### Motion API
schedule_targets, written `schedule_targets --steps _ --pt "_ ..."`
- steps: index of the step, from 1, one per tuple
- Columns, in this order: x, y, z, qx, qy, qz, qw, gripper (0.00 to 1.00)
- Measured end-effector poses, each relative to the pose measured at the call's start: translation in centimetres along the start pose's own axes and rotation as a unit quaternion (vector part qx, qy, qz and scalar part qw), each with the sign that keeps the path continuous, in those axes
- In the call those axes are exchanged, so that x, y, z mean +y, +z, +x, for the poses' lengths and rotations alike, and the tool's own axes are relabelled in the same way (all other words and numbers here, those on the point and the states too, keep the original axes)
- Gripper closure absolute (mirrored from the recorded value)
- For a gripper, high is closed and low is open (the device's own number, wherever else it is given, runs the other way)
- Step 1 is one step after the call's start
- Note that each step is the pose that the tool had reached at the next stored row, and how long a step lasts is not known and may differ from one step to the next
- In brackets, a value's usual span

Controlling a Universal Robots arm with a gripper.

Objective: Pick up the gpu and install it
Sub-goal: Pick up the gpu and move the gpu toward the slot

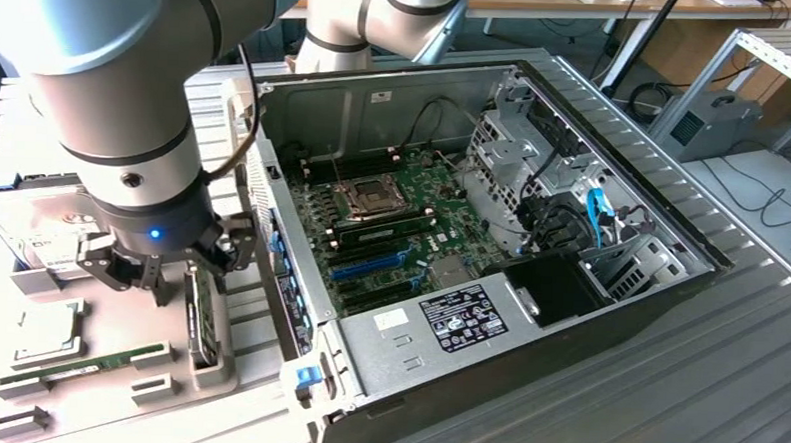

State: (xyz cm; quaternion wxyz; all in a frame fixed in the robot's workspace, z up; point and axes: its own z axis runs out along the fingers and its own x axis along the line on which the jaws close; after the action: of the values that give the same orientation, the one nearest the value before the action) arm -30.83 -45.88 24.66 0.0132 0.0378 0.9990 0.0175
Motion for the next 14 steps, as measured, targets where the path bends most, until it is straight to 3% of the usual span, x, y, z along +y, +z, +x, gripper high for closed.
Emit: schedule_targets --steps 11,14 --pt "-0.01 0.36 0.01 0.0000 0.000 0.0000 1.0000 0.40" --pt "-0.01 0.36 0.01 0.0000 0.000 0.0000 1.0000 0.48"
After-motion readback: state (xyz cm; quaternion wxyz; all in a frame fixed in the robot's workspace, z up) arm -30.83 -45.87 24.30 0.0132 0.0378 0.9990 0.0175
